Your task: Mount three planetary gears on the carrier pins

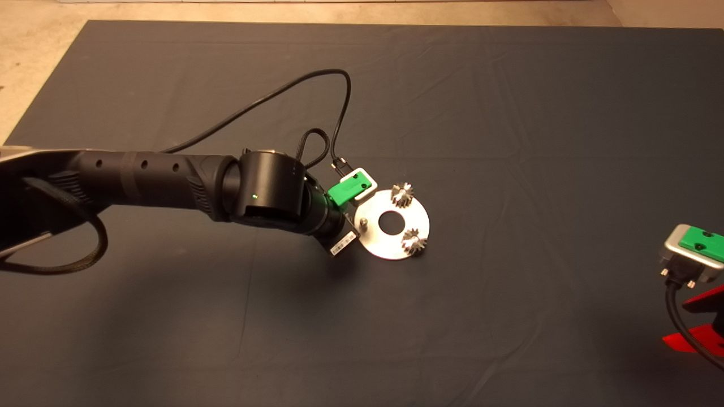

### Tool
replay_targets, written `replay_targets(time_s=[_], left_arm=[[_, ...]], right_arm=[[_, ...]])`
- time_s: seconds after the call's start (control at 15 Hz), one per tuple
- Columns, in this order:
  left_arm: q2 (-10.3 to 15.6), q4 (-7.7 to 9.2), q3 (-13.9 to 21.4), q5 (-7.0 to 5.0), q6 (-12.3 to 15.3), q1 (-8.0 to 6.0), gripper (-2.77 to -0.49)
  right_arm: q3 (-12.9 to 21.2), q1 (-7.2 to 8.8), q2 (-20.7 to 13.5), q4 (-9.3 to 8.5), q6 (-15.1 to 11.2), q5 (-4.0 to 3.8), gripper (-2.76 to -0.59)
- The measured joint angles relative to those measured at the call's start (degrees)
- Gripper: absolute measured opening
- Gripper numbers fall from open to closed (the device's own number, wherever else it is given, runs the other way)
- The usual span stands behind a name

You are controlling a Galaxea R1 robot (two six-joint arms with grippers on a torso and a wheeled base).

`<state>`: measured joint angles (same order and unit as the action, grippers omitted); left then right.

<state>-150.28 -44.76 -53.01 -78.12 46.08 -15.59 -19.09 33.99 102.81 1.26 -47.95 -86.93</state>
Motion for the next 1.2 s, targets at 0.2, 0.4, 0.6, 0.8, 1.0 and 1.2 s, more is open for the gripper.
replay_targets(time_s=[0.2, 0.4, 0.6, 0.8, 1.0, 1.2], left_arm=[[-1.55, 0.09, -1.19, 0.1, 0.17, -0.33, -2.49], [-3.55, 0.12, -2.62, 0.28, 0.22, -0.32, -2.49], [-3.55, 0.2, -3.08, 0.59, 0.22, -0.5, -2.49], [-3.5, 0.17, -3.17, 0.94, 0.44, -0.63, -2.5], [-3.44, 0.2, -3.17, 3.35, 2.23, -0.63, -2.5], [-3.18, 0.41, -3.17, 5.13, 2.57, -0.63, -2.5]], right_arm=[[0.0, 0.0, 0.17, 0.0, -0.01, 0.03, -1.88], [0.0, 0.0, 0.19, 0.0, -0.01, 0.06, -1.88], [0.0, 0.0, -0.05, 0.0, -0.01, -0.04, -1.88], [0.0, 0.0, -0.1, 0.0, -0.01, 0.02, -1.88], [0.0, 0.0, -0.1, 0.0, -0.01, 0.0, -1.88], [0.0, 0.0, -0.1, 0.0, -0.01, -0.02, -1.88]])
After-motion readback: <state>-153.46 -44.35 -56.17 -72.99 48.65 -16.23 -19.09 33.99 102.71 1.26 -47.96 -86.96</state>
